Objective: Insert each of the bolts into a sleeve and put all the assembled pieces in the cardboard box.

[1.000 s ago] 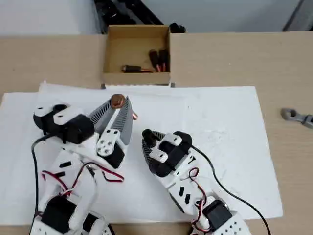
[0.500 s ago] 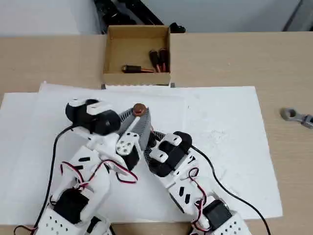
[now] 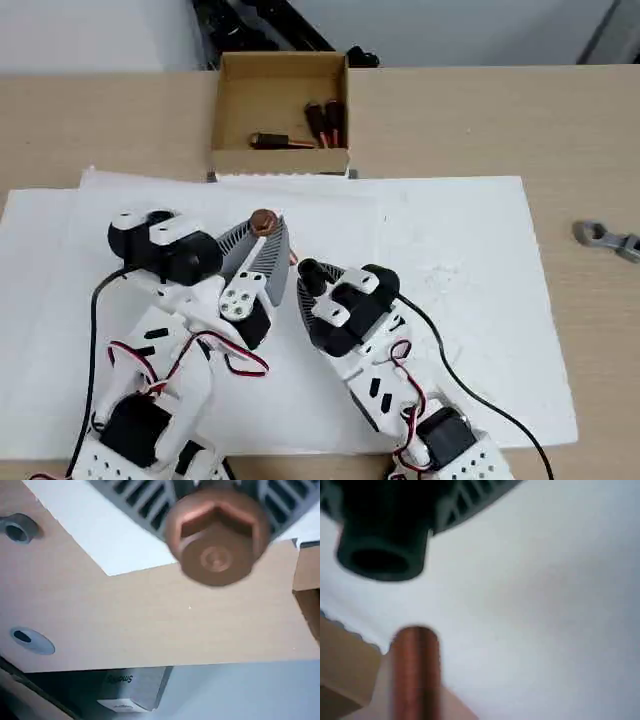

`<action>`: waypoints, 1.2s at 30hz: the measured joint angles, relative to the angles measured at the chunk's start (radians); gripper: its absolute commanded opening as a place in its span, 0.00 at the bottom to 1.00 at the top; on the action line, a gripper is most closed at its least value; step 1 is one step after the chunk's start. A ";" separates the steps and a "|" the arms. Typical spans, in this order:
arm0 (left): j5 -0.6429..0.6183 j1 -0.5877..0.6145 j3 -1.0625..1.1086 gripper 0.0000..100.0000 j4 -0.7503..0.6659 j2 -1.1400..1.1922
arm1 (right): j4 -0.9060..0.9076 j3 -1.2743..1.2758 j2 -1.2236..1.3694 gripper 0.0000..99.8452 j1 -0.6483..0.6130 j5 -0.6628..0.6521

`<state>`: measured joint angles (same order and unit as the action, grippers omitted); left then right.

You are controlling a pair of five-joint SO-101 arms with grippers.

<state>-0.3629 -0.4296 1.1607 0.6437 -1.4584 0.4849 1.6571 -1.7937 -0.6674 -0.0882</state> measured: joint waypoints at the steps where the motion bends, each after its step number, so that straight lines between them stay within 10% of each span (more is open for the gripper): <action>1: -0.005 -0.008 0.003 0.00 0.000 0.000 | 0.000 0.000 0.000 0.00 0.000 0.000; 36: -0.011 -0.037 0.061 0.00 -0.106 0.052 | 0.003 0.000 0.000 0.00 0.000 0.000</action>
<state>-0.3736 -0.4664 1.2221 0.5378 -1.4062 0.4879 1.6571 -1.7937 -0.6674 -0.0882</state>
